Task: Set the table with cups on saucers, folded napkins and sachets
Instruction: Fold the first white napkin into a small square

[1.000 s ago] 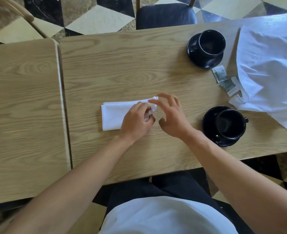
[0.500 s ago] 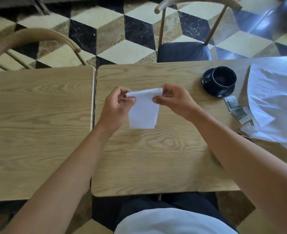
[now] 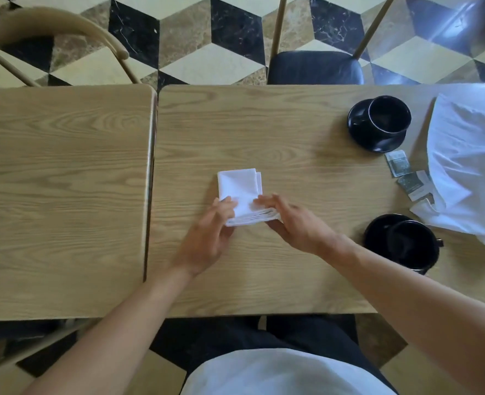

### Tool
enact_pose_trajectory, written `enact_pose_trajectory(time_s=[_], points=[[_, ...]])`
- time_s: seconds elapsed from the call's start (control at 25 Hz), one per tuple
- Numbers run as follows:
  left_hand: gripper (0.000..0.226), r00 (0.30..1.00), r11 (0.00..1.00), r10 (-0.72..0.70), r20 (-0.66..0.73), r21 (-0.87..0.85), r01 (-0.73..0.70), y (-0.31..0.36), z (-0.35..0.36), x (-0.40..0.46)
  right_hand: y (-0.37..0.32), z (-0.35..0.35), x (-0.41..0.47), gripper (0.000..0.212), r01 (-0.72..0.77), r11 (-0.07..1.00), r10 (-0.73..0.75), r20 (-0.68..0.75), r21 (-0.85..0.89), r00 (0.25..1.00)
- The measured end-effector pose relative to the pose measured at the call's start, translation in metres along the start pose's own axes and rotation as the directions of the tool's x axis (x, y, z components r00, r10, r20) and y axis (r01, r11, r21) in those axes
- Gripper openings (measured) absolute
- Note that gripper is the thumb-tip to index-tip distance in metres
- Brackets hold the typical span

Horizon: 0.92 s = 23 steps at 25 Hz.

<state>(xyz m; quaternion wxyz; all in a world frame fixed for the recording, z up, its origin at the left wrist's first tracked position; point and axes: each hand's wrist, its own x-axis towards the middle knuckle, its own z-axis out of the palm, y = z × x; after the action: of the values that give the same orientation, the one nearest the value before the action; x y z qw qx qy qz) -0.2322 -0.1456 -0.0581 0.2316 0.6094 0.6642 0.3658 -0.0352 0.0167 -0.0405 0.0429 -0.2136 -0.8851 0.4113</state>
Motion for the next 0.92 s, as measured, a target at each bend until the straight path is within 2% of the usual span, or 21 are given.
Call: enact_pose_trajectory(time_s=[0.08,0.16,0.28,0.36,0.4,0.48,0.52,0.56,0.64,0.76,0.92], points=[[0.027,0.990,0.993,0.069,0.121,0.086,-0.080,-0.012,0.018,-0.034,0.014,0.020,-0.026,0.042,-0.009,0.999,0.014,0.116,-0.042,0.993],[0.028,0.969,0.968,0.139,0.204,0.178,-0.176,-0.021,0.027,-0.056,0.021,0.034,-0.043,0.044,0.058,0.993,-0.042,0.152,-0.098,0.987],[0.034,0.958,0.944,0.182,0.224,0.235,-0.234,-0.025,0.029,-0.062,0.024,0.047,-0.047,0.049,0.127,0.982,-0.108,0.133,-0.138,0.985],[0.034,0.960,0.939,0.179,0.217,0.255,-0.233,-0.025,0.027,-0.059,0.025,0.049,-0.048,0.043,0.124,0.982,-0.109,0.104,-0.142,0.989],[0.033,0.970,0.953,0.136,0.203,0.240,-0.184,-0.023,0.026,-0.057,0.025,0.049,-0.048,0.037,0.112,0.984,-0.099,0.092,-0.140,0.991],[0.027,0.988,0.987,-0.093,0.127,0.145,0.074,-0.014,0.023,-0.053,0.021,0.047,-0.046,0.026,-0.002,0.993,0.008,0.049,-0.117,0.999],[0.025,0.967,0.969,-0.240,0.084,0.079,0.233,-0.009,0.023,-0.049,0.018,0.047,-0.042,0.018,-0.108,0.991,0.110,0.020,-0.085,0.994],[0.025,0.933,0.935,-0.355,0.048,0.022,0.355,-0.006,0.023,-0.041,0.016,0.046,-0.034,0.020,-0.218,0.975,0.217,-0.015,-0.033,0.976],[0.021,0.851,0.849,-0.525,-0.011,-0.073,0.523,-0.006,0.023,-0.019,0.014,0.045,-0.013,0.036,-0.389,0.918,0.394,-0.074,0.072,0.916],[0.023,0.730,0.730,-0.681,-0.059,-0.125,0.672,-0.016,0.024,0.016,0.011,0.043,0.018,0.038,-0.537,0.835,0.548,-0.083,0.124,0.833],[0.034,0.675,0.682,-0.732,-0.093,-0.086,0.727,-0.023,0.028,0.039,0.014,0.043,0.042,0.034,-0.612,0.782,0.623,-0.108,0.118,0.775]])
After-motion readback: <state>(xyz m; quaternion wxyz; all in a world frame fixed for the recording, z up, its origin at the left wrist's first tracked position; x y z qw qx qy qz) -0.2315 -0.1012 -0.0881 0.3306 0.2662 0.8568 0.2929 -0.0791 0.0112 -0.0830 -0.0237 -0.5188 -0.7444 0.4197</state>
